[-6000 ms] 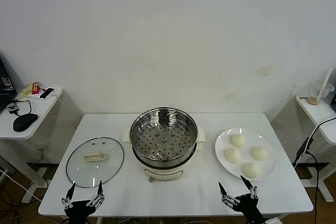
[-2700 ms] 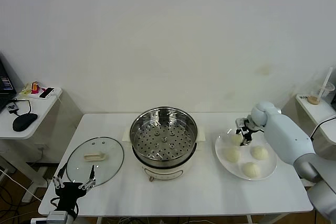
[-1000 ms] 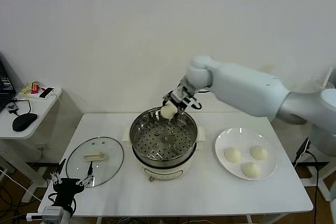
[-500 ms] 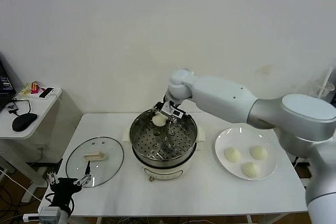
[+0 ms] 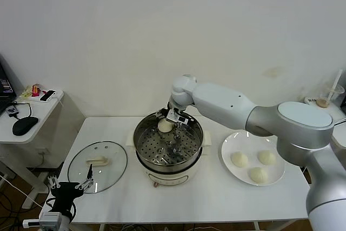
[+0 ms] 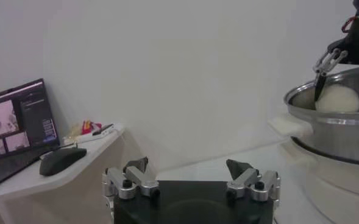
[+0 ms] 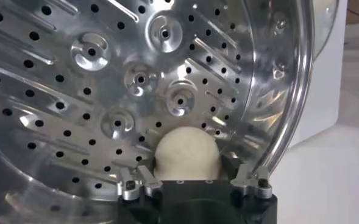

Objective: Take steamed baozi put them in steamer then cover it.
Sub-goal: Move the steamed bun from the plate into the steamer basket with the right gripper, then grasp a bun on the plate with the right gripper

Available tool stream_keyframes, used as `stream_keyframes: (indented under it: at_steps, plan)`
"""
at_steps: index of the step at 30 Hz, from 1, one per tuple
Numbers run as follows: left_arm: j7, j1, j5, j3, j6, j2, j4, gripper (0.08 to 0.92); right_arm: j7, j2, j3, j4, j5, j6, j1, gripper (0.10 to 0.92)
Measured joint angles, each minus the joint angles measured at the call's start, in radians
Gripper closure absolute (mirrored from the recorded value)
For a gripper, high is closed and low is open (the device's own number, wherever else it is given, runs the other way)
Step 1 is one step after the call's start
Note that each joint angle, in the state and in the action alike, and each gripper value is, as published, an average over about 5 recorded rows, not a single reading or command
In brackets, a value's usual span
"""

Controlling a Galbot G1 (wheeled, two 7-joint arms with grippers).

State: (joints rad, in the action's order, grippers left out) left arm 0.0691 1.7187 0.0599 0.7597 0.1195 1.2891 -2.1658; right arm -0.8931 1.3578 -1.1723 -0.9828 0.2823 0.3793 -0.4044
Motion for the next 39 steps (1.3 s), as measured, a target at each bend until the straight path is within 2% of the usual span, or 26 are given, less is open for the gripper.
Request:
stream_keyframes:
  at_steps: [8,18,29,39]
  plan:
    - [0.001,-0.004,0.016,-0.004,0.010,-0.011,-0.017,0.177,-0.059,-0.130,-0.017,-0.178,-0.194,-0.211,-0.104,0.202]
    - [0.000,-0.023,0.032,-0.017,0.016,-0.031,-0.027,0.177,-0.113,-0.428,0.012,-0.403,-0.331,-0.461,-0.171,0.203]
    - [0.007,-0.037,0.064,-0.010,0.011,-0.060,-0.013,0.177,-0.137,-0.742,0.077,-0.537,-0.313,-0.588,-0.093,0.203]
    - [0.009,-0.028,0.066,-0.001,0.009,-0.067,-0.011,0.177,-0.133,-0.837,0.232,-0.544,-0.246,-0.640,0.162,0.203]
